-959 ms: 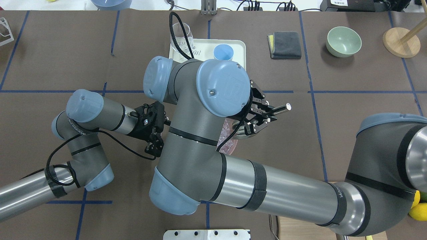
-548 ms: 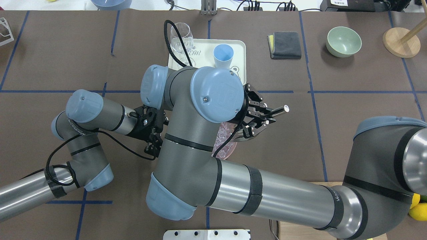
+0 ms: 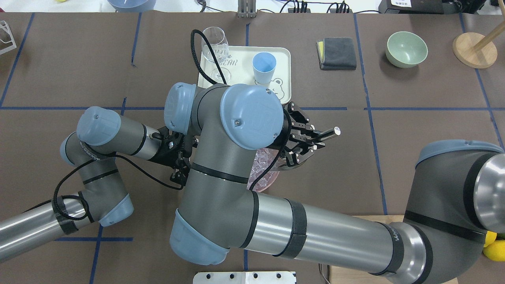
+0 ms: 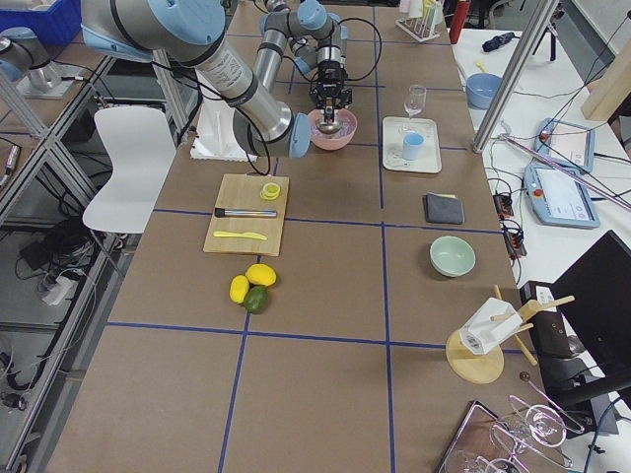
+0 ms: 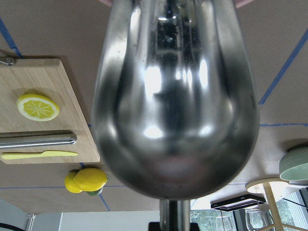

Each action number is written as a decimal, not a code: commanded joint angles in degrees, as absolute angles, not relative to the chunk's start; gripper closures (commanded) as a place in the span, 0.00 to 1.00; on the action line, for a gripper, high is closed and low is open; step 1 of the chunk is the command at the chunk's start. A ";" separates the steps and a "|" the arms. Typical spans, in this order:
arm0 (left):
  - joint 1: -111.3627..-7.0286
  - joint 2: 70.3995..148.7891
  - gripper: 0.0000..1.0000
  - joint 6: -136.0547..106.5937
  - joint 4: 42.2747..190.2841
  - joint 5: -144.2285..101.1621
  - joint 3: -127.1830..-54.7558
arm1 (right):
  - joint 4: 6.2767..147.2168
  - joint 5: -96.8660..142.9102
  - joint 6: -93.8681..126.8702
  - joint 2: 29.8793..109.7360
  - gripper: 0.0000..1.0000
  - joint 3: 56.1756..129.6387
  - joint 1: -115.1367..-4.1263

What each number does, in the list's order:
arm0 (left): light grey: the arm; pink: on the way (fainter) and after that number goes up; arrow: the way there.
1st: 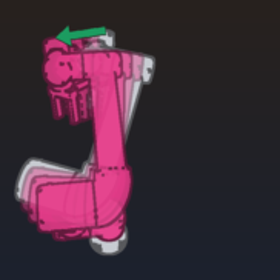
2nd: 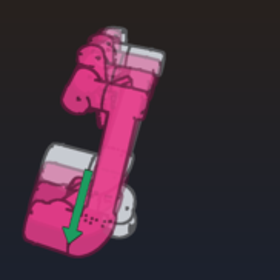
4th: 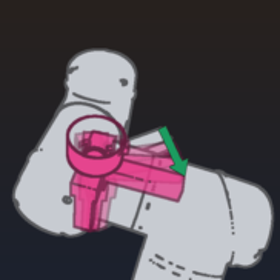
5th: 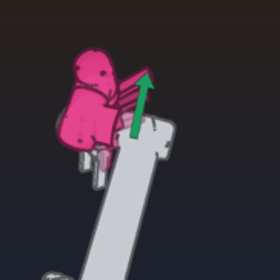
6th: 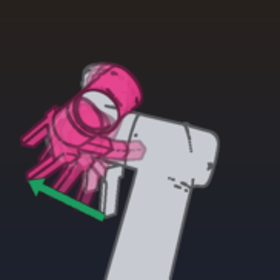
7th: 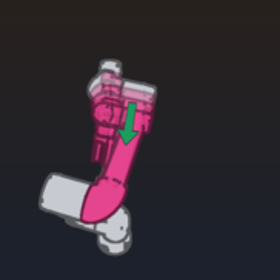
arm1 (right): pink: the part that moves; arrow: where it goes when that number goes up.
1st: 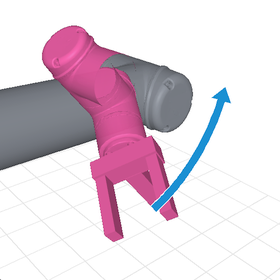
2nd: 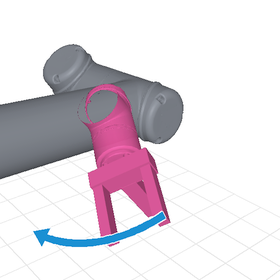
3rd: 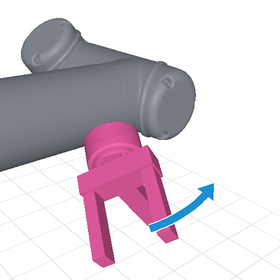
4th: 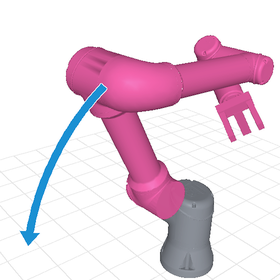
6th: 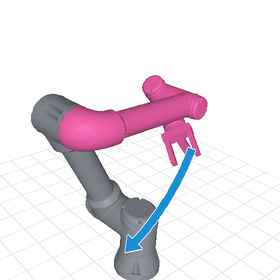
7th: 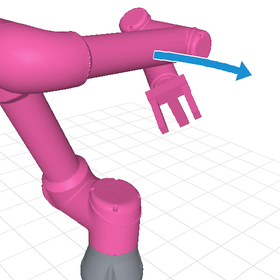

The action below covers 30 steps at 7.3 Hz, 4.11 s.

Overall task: Put ice in cup with scoop
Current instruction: 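Lower the scoop into the ice bowl with the right gripper, then drag the scoop through the ice and lift it full of cubes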

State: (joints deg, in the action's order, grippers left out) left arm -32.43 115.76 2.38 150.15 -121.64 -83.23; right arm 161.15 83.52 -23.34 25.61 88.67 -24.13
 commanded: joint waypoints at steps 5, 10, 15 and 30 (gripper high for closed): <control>-32.43 115.84 0.00 2.37 150.21 -121.64 -83.23 | 160.49 82.79 -23.20 25.58 1.00 88.15 -22.59; -32.43 115.84 0.00 2.37 150.29 -121.64 -83.32 | 155.33 82.09 -23.20 26.36 1.00 87.01 -22.50; -32.43 115.75 0.00 2.46 150.64 -121.64 -83.32 | 150.05 82.35 -23.91 28.20 1.00 87.54 -22.50; -32.52 115.84 0.00 2.37 150.73 -121.64 -83.76 | 129.40 86.04 -24.26 43.93 1.00 100.81 -23.11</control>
State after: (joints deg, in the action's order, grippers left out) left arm -32.48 115.85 2.44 150.73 -121.64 -83.67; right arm 132.45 84.96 -24.33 41.84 99.57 -22.91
